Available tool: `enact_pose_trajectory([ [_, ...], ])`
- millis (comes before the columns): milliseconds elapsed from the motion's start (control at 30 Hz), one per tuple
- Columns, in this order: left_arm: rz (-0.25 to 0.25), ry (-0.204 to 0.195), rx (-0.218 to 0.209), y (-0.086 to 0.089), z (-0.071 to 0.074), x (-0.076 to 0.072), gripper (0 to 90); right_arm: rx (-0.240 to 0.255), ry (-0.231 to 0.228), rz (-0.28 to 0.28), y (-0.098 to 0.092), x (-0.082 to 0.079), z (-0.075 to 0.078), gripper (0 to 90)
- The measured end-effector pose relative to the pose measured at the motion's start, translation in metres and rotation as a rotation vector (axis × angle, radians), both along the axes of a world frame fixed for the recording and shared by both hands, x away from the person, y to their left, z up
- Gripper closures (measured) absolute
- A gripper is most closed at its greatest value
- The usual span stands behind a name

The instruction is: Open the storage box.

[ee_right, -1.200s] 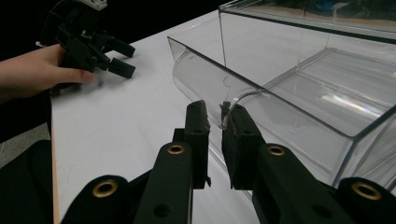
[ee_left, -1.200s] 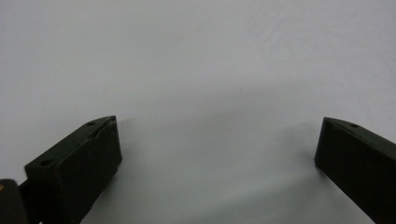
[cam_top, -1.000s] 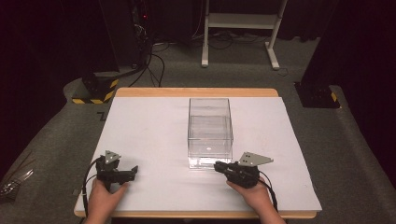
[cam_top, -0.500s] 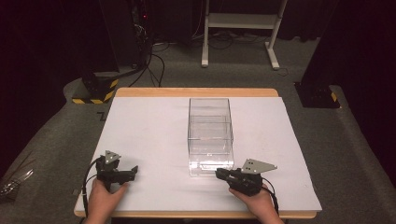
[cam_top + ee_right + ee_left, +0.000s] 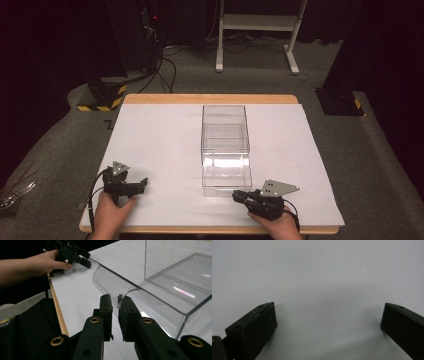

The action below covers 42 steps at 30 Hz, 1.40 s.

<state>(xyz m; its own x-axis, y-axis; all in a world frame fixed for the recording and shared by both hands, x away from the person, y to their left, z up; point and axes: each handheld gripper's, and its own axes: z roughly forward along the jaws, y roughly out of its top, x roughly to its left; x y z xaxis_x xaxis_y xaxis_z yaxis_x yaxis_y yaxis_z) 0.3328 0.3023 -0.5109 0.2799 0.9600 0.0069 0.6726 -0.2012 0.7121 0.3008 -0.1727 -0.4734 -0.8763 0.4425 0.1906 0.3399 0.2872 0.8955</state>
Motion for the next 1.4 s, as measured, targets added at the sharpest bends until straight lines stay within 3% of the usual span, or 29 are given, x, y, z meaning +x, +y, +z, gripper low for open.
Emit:
enact_pose_trajectory([
  [733, 0.0, 0.0, 0.0, 0.0, 0.0, 0.0, 0.4, 0.022, 0.004, 0.041, -0.003, -0.018, -0.003, 82.2],
  [1000, 0.0, 0.0, 0.0, 0.0, 0.0, 0.0, 0.4, 0.021, -0.01, 0.017, -0.007, -0.019, -0.002, 76.4],
  [1400, 0.0, 0.0, 0.0, 0.0, 0.0, 0.0, 0.4, 0.022, -0.049, -0.016, -0.023, -0.024, 0.006, 78.6],
])
